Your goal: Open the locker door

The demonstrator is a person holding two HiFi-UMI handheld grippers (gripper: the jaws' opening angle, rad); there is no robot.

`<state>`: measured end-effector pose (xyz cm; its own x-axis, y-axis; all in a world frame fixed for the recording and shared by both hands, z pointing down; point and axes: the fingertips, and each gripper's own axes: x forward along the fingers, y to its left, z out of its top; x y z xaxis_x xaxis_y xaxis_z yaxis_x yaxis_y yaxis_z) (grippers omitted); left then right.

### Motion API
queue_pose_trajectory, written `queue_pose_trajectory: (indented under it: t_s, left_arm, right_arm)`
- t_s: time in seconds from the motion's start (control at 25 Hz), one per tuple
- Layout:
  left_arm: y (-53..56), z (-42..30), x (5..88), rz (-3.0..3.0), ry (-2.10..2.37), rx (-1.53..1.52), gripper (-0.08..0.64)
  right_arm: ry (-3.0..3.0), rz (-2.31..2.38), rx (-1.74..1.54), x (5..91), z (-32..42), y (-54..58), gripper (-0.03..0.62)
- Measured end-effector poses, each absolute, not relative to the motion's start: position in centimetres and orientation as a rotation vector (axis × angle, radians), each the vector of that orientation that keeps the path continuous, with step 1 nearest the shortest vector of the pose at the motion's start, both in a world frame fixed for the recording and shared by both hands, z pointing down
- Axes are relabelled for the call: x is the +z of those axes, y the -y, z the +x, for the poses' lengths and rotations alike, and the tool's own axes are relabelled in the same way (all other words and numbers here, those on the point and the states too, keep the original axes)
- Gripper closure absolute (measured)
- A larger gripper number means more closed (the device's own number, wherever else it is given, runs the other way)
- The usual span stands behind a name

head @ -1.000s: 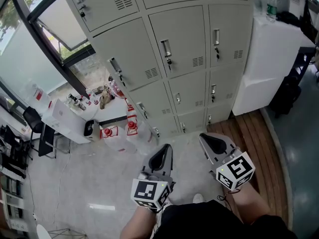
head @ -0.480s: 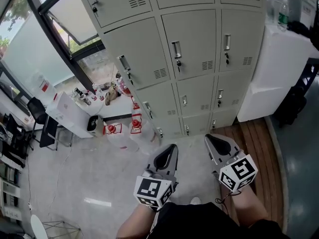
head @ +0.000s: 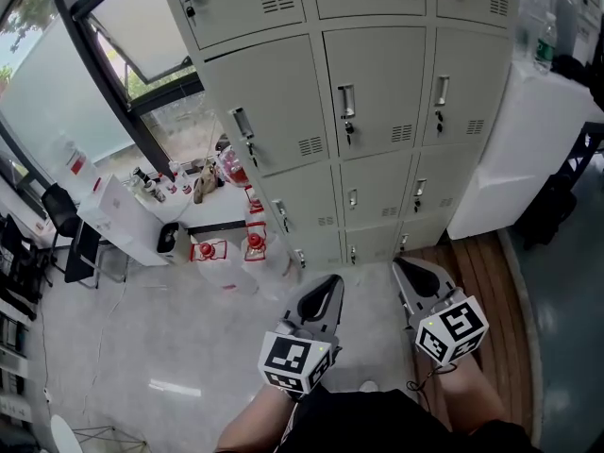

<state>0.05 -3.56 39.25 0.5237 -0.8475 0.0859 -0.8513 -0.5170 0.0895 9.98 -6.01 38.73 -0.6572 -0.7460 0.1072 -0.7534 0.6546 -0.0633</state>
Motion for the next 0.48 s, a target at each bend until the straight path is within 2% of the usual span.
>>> queue_pose_trajectory:
  t_s: [0.48]
  left_arm:
    - [9.8,-5.9,39.1,2.699,1.332,0.039,0.540]
  right_arm:
    - [2.719,1.366,0.183,38.9,3.0,11.7,0.538]
